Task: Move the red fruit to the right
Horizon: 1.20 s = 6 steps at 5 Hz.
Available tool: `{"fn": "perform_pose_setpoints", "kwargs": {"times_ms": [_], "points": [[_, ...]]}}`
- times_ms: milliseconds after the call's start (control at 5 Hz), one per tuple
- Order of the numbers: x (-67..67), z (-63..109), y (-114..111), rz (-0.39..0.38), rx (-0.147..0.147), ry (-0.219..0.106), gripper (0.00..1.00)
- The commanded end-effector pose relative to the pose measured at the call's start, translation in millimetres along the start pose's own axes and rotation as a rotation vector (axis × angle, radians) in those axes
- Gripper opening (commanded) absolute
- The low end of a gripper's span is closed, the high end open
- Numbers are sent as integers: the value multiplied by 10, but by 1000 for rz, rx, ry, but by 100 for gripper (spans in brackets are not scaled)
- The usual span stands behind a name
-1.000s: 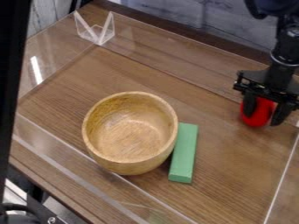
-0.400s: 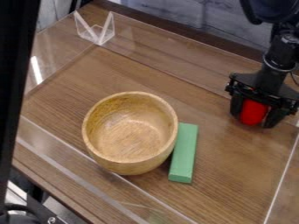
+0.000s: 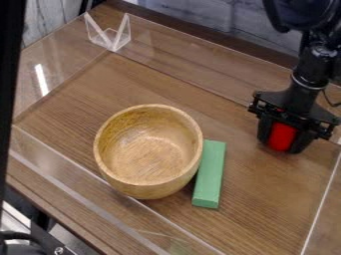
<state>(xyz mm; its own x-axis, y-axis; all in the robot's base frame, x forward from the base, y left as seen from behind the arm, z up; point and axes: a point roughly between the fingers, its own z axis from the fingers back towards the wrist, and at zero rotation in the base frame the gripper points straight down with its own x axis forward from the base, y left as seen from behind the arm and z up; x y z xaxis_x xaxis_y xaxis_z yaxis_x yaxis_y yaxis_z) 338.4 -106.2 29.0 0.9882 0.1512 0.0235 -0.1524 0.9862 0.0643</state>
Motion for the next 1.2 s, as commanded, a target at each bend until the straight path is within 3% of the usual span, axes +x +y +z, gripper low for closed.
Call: {"fn": "perform_pose_setpoints", "kwargs": {"times_ms": [0, 600, 1000], "points": [[64, 286, 51, 17, -47, -70, 100], [-163, 427, 10, 223, -50, -32, 100], [-81, 459, 48, 187, -49, -16, 100]]}}
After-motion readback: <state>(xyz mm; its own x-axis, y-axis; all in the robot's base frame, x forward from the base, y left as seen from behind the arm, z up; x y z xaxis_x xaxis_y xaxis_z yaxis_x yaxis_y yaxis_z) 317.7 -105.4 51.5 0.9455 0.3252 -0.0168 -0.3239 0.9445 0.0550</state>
